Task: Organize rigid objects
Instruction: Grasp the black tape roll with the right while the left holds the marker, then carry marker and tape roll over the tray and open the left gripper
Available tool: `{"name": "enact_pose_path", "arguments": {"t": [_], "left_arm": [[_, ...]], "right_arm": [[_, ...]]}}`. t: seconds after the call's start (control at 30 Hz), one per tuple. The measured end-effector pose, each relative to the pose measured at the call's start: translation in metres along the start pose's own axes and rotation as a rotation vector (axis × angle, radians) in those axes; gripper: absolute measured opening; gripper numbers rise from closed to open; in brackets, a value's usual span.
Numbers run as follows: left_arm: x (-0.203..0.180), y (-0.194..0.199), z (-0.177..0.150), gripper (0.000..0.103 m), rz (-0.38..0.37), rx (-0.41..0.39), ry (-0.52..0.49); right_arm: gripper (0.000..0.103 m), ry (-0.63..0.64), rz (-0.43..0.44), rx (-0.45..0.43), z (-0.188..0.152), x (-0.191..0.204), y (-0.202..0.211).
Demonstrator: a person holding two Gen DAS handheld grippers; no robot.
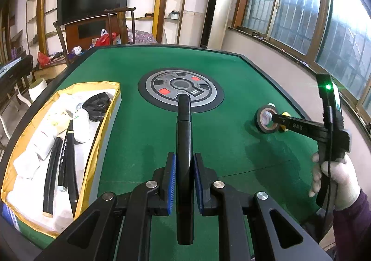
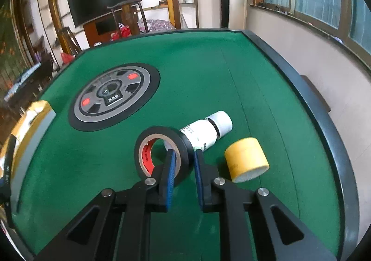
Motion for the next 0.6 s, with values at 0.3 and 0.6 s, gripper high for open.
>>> {"name": "enact_pose_path", "arguments": {"t": [0.3,0.6], "left_arm": [[0.050,0.023,-0.003,0.014,0.042,-0.011,0.056],[0.145,0.057,-0.006,0.014,0.223,-0.032,0.166]], "right_arm": [[0.016,-0.061,0.123,-0.024,-0.011,0.016,0.042],[0.016,-0.014,0.304,-0.066,-0.009,0.092,0.076]]}}
Point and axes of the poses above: each gripper's, at about its wrist camera, not at the fingertips, and y roughly against the way its jaws point, x to its left, z to its top, the point moved 5 cm from there along -y, roughly the way its jaws point, and after that the axes turned 7 degrees about -x, right-handed, at the moved point
